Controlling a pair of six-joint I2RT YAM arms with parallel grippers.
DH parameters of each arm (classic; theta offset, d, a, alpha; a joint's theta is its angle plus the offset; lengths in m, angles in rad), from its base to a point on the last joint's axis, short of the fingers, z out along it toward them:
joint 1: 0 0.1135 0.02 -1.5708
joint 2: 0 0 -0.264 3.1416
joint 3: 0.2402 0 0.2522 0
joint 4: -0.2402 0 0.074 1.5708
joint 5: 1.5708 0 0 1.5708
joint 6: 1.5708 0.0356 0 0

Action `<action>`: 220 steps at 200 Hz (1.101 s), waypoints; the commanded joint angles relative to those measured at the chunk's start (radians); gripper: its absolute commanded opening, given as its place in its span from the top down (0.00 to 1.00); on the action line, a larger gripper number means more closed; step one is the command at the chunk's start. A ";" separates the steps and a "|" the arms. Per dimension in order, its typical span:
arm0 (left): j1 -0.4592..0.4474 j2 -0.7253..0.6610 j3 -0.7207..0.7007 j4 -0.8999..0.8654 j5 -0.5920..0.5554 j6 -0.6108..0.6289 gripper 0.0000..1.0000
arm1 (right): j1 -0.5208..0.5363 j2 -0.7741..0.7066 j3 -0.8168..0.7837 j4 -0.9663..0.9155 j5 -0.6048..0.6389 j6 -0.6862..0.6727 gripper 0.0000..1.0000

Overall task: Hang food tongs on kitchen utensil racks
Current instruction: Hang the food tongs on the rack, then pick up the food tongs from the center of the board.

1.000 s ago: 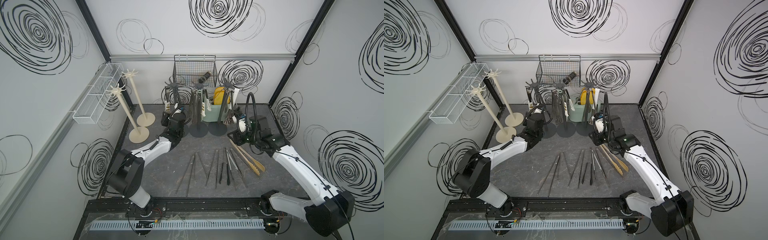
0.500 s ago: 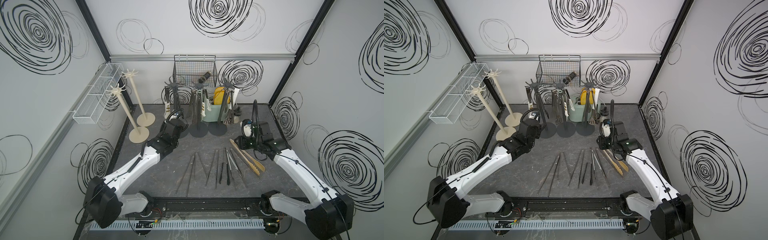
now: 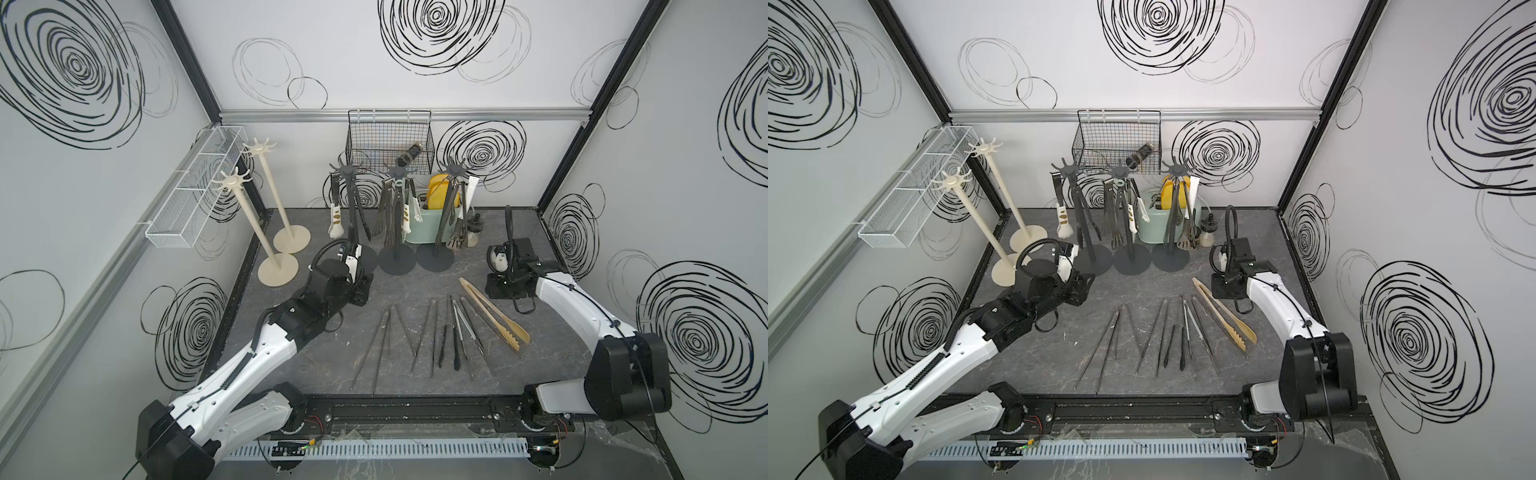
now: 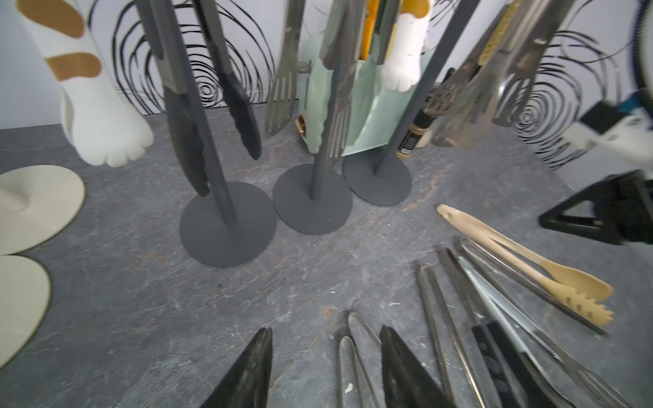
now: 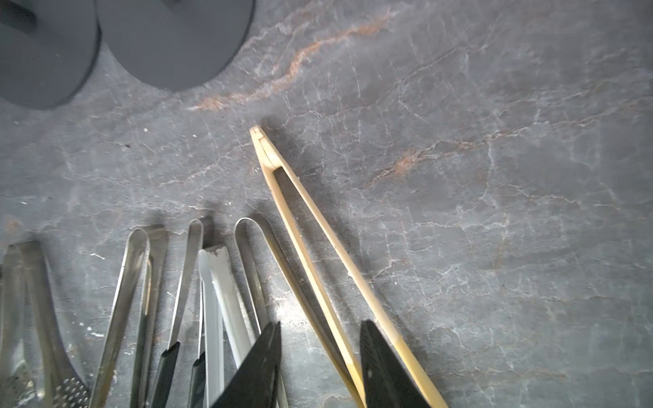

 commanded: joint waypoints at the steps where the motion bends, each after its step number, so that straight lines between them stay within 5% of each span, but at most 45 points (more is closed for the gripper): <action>1: 0.002 -0.024 0.019 0.004 0.137 -0.020 0.47 | -0.003 0.071 0.044 -0.076 0.046 -0.031 0.59; 163: 0.137 -0.047 -0.039 0.062 0.311 0.006 0.47 | -0.044 0.401 0.057 0.022 0.089 -0.042 0.58; 220: 0.158 -0.025 -0.046 0.089 0.356 -0.006 0.48 | -0.195 0.410 0.039 0.056 0.145 0.034 0.66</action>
